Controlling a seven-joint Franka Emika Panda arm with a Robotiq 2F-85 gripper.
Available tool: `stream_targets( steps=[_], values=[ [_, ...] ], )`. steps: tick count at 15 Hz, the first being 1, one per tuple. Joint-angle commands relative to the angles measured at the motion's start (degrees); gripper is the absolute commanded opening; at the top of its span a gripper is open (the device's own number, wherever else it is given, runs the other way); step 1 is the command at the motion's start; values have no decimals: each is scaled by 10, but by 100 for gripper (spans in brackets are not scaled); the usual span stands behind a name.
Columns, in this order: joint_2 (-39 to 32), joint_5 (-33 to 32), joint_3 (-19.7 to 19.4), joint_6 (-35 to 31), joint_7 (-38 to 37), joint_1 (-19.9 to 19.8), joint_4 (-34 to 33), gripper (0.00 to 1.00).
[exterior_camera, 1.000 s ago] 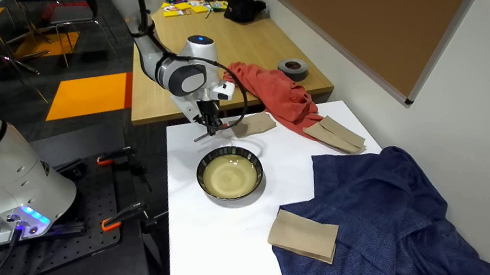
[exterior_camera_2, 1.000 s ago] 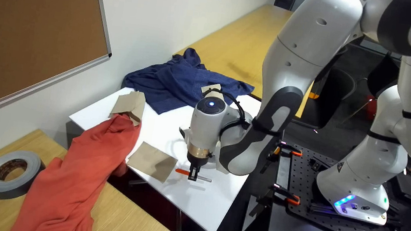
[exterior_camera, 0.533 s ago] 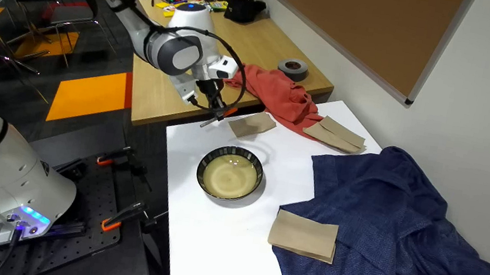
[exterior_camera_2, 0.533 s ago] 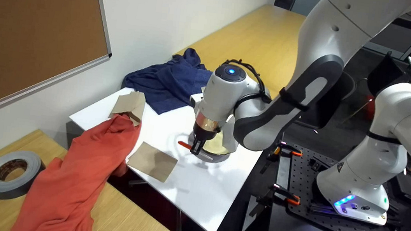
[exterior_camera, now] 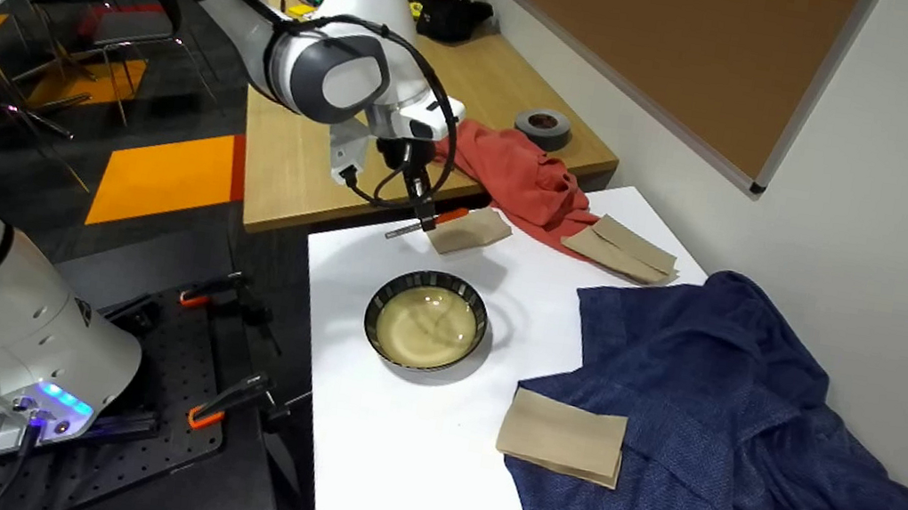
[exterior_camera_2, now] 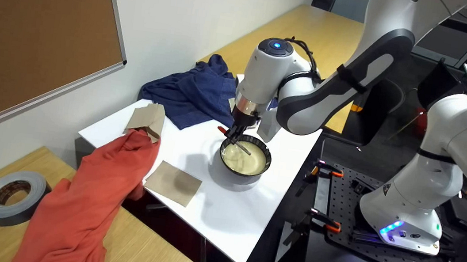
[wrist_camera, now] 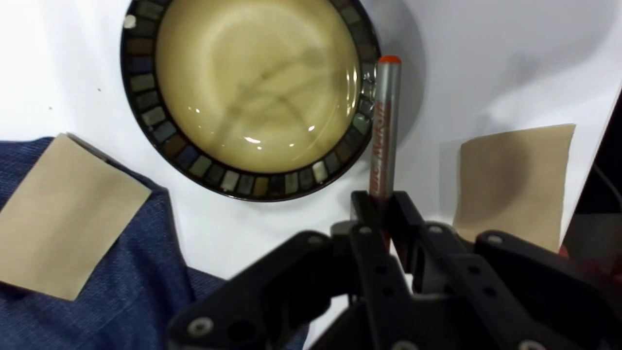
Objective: Pick up the pen and put it in the bowl
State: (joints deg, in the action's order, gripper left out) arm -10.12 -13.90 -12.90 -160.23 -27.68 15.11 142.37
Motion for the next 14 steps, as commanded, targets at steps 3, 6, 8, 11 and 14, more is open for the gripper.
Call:
stream_targets(
  steps=[3, 6, 8, 11, 14],
  values=[
    [12, -21, 3, 24, -55, -54, 0, 4],
    [-3, -8, 6, 20, -47, -78, -5, 4],
    [-13, 8, 9, 18, -38, -91, -7, 4],
    [-31, 26, 14, 19, -31, -99, -12, 4],
    [-52, 52, 20, 24, -25, -99, -19, 4]
  ],
)
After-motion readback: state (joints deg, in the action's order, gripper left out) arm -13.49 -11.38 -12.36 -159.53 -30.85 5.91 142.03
